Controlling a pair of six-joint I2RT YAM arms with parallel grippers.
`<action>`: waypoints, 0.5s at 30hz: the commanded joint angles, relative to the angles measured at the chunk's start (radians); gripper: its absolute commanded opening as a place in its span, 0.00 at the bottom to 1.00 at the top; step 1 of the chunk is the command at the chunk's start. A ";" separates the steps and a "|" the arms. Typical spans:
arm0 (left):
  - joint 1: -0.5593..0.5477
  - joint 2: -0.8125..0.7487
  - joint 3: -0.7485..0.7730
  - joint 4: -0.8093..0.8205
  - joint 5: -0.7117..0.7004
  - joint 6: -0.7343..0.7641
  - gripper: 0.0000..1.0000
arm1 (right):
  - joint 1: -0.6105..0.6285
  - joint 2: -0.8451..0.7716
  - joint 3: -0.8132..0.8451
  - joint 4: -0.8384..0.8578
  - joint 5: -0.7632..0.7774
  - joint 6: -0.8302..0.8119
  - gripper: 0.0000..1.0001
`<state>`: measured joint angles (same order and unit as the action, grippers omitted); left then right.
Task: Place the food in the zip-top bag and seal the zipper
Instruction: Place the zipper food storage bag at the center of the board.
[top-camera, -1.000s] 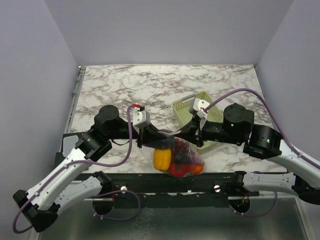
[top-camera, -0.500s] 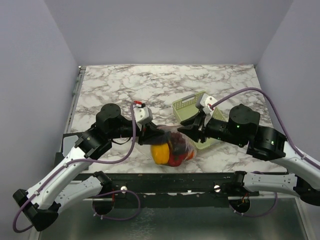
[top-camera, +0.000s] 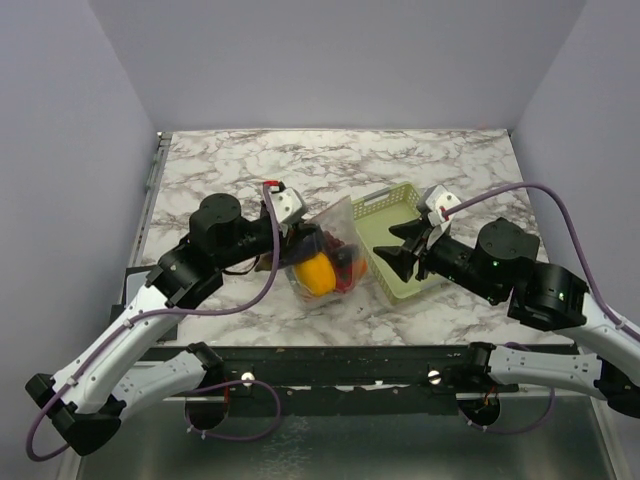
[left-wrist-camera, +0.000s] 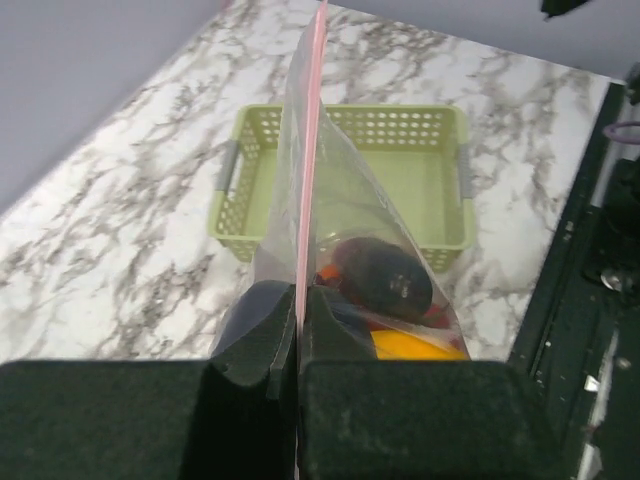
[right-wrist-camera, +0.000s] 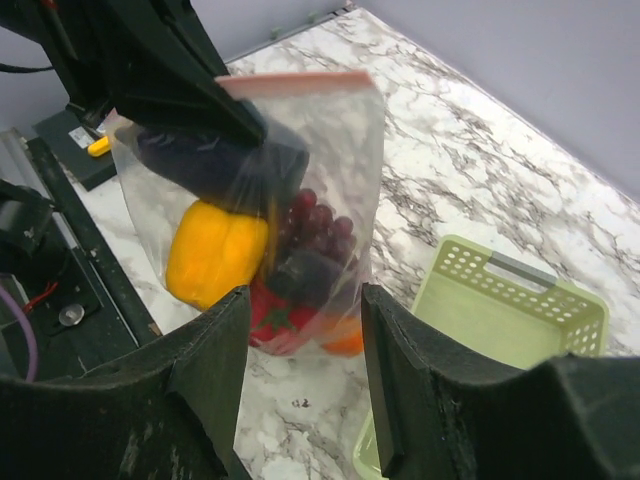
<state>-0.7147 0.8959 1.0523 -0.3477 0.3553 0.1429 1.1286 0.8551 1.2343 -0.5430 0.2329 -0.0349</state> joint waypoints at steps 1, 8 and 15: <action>0.000 0.041 0.091 0.028 -0.192 0.092 0.00 | -0.001 -0.024 -0.027 -0.006 0.076 0.003 0.54; -0.001 0.160 0.140 0.023 -0.373 0.197 0.00 | -0.001 -0.050 -0.061 0.021 0.087 0.009 0.55; -0.003 0.281 0.141 0.075 -0.684 0.327 0.00 | -0.001 -0.048 -0.066 0.013 0.072 0.010 0.56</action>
<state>-0.7155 1.1454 1.1519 -0.3687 -0.0799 0.3584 1.1286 0.8131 1.1786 -0.5407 0.2882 -0.0338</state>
